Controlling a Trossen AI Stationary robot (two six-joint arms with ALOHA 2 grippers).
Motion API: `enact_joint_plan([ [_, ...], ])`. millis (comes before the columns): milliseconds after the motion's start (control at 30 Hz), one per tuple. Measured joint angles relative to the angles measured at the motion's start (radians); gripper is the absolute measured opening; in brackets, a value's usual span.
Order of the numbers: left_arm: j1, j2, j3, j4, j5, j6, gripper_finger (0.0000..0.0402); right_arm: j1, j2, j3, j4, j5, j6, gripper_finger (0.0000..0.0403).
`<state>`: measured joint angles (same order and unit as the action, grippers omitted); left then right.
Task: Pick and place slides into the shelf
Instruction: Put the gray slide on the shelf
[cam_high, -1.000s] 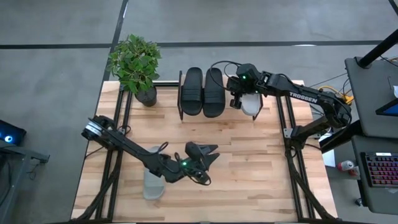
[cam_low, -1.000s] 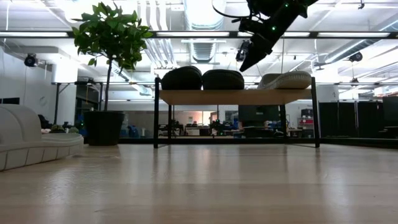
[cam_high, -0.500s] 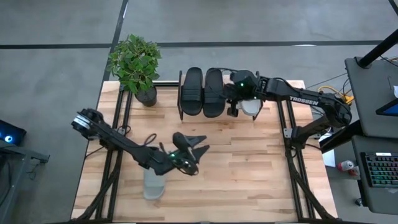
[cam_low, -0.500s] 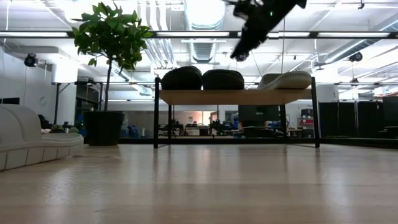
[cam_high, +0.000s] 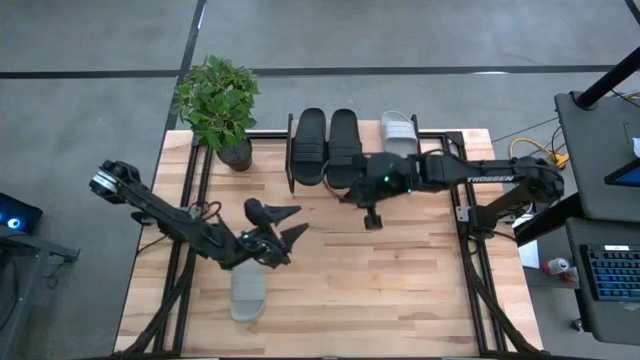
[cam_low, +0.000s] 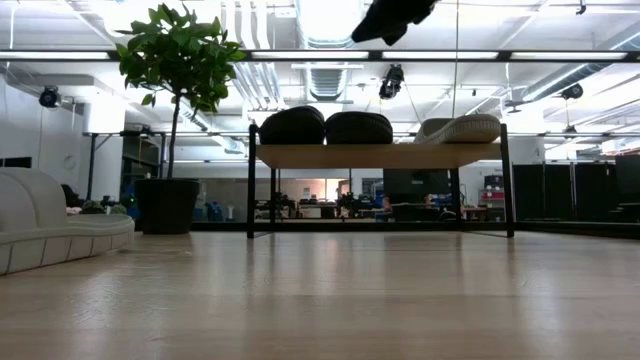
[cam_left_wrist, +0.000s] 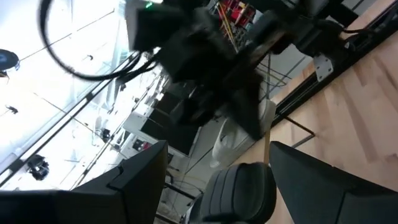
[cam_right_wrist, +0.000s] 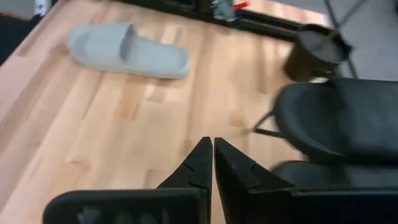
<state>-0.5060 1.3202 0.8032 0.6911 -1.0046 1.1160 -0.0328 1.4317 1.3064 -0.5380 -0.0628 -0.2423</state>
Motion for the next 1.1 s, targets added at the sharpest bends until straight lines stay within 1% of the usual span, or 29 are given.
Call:
enact_joint_plan([
  [100, -0.003, -0.046, -0.029, -0.006, -0.024, -0.002, 0.0264, 0.046, 0.03, 0.0, 0.02, 0.002, 0.011, 0.0008],
  [233, -0.016, -0.088, -0.049, -0.058, -0.103, -0.011, 0.0264, 0.088, 0.084, -0.001, 0.065, 0.002, 0.026, 0.0008],
  [367, -0.042, -0.127, -0.075, -0.077, -0.154, -0.003, 0.0264, 0.121, 0.145, 0.002, 0.101, 0.0, 0.026, 0.0008],
  [567, -0.077, -0.183, -0.102, -0.123, -0.167, -0.01, 0.0264, 0.167, 0.244, 0.056, 0.107, -0.048, 0.02, 0.0016],
  [700, -0.096, -0.202, -0.109, -0.149, -0.228, -0.011, 0.0264, 0.192, 0.314, 0.11, 0.117, -0.051, 0.017, 0.0041],
  [833, -0.121, -0.207, -0.11, -0.16, -0.269, -0.007, 0.0264, 0.208, 0.392, 0.172, 0.116, -0.057, 0.011, 0.0077],
  [1000, -0.154, -0.213, -0.11, -0.159, -0.287, 0.01, 0.0264, 0.207, 0.477, 0.251, 0.117, -0.143, 0.022, 0.0127],
  [1100, -0.17, -0.216, -0.11, -0.157, -0.326, 0.02, 0.0264, 0.207, 0.517, 0.285, 0.119, -0.155, 0.025, 0.0152],
])
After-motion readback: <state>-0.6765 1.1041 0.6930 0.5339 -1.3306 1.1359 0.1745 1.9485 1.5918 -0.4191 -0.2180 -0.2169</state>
